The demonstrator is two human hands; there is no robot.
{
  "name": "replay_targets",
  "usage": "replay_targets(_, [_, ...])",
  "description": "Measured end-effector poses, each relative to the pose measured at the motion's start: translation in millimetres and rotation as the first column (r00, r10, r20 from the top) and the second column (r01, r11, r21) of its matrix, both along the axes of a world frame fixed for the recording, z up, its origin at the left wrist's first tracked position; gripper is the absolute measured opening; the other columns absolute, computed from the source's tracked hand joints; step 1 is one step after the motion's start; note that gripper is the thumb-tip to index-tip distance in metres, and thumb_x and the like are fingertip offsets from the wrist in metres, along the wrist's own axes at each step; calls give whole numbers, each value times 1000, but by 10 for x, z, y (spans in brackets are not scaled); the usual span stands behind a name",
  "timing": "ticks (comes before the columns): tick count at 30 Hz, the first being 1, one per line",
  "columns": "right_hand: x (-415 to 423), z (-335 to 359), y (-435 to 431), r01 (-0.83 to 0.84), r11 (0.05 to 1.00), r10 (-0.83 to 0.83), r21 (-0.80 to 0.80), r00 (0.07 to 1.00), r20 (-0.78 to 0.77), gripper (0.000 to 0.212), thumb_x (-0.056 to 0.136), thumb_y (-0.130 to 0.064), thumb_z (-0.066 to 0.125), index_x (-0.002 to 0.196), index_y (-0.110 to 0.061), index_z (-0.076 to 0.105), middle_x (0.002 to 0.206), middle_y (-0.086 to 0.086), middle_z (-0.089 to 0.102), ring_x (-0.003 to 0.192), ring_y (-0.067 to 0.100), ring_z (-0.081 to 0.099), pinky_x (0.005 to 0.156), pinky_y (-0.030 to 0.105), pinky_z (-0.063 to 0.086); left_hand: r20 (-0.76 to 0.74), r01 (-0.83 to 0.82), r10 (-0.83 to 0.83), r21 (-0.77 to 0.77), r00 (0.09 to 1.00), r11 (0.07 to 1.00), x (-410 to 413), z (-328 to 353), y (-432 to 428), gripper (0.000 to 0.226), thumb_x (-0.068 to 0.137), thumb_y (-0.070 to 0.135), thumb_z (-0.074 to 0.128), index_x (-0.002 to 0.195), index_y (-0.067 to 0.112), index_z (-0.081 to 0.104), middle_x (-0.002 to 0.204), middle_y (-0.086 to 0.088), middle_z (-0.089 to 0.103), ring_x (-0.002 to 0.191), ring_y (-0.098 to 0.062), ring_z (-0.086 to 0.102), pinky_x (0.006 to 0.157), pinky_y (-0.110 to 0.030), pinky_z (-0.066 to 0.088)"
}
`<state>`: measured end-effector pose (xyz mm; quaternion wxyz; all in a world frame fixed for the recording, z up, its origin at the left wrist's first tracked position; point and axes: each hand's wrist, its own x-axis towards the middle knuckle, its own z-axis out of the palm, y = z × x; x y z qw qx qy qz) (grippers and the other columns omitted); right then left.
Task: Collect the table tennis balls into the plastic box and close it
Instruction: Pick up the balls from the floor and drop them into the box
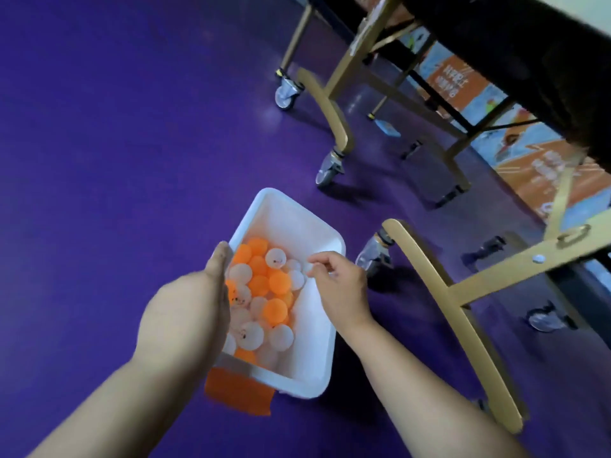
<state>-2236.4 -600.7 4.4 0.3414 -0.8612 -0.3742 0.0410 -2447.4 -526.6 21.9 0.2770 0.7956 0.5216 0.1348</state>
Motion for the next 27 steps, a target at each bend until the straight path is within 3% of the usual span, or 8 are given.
replay_targets(3, [-269, 232, 367, -106, 993, 104, -51, 994, -32, 20, 79, -13, 58, 81, -28, 70, 78, -5, 72, 80, 16, 58, 74, 27, 47, 14, -10, 10, 25, 1000, 1000, -233, 99, 96, 63, 96, 21, 37, 149, 36, 7, 62, 3, 47, 54, -19, 46, 51, -34, 45])
replay_targets(5, [-478, 467, 592, -182, 981, 182, -73, 983, -9, 21, 81, -10, 56, 84, -24, 72, 78, -4, 72, 82, 14, 56, 72, 22, 43, 16, -43, 43, 3, 999, 999, -503, 175, 272, 62, 96, 19, 36, 149, 35, 8, 63, 3, 47, 56, -20, 45, 53, -34, 42])
replay_targets(9, [-1004, 1040, 972, -243, 968, 247, 54, 966, -80, 22, 77, -17, 51, 85, -30, 68, 69, -3, 69, 66, 15, 53, 65, 30, 47, 33, -165, 164, 52, 986, 985, -1096, 827, 449, 57, 96, 21, 37, 148, 33, 17, 66, -3, 54, 56, -23, 45, 53, -34, 42])
replay_targets(14, [-1802, 1930, 1211, -344, 934, 354, 93, 926, -131, 25, 75, -24, 49, 84, -39, 66, 68, -9, 66, 69, 18, 56, 67, 36, 49, -20, -252, 253, 38, 967, 967, -1909, 1776, 486, 58, 97, 25, 35, 148, 36, 10, 61, 5, 40, 59, -18, 40, 49, -31, 31])
replay_targets(18, [-2376, 2694, 1267, -493, 864, 478, -99, 867, -144, 25, 83, -20, 51, 99, -32, 65, 83, -9, 66, 83, 20, 62, 76, 38, 52, -74, -306, 306, 13, 949, 952, -2496, 2549, 325, 60, 98, 26, 35, 149, 36, 6, 70, 4, 47, 66, -17, 46, 46, -26, 27])
replay_targets(22, [-2876, 3546, 1176, -606, 701, 580, -375, 791, -194, 28, 87, -23, 52, 109, -38, 60, 100, -13, 66, 96, 16, 59, 83, 32, 50, -133, -345, 338, -34, 932, 938, -2946, 3388, 123, 62, 97, 23, 34, 149, 36, 5, 71, 4, 47, 69, -18, 47, 45, -23, 23])
replay_targets(27, [-3445, 4745, 898, -658, 584, 688, -475, 712, -142, 28, 86, -26, 47, 108, -35, 61, 100, -9, 66, 100, 21, 56, 82, 33, 49, -105, -400, 393, -44, 913, 916, -3435, 4512, -159, 60, 97, 23, 35, 149, 35, 8, 77, 3, 51, 69, -17, 47, 45, -22, 23])
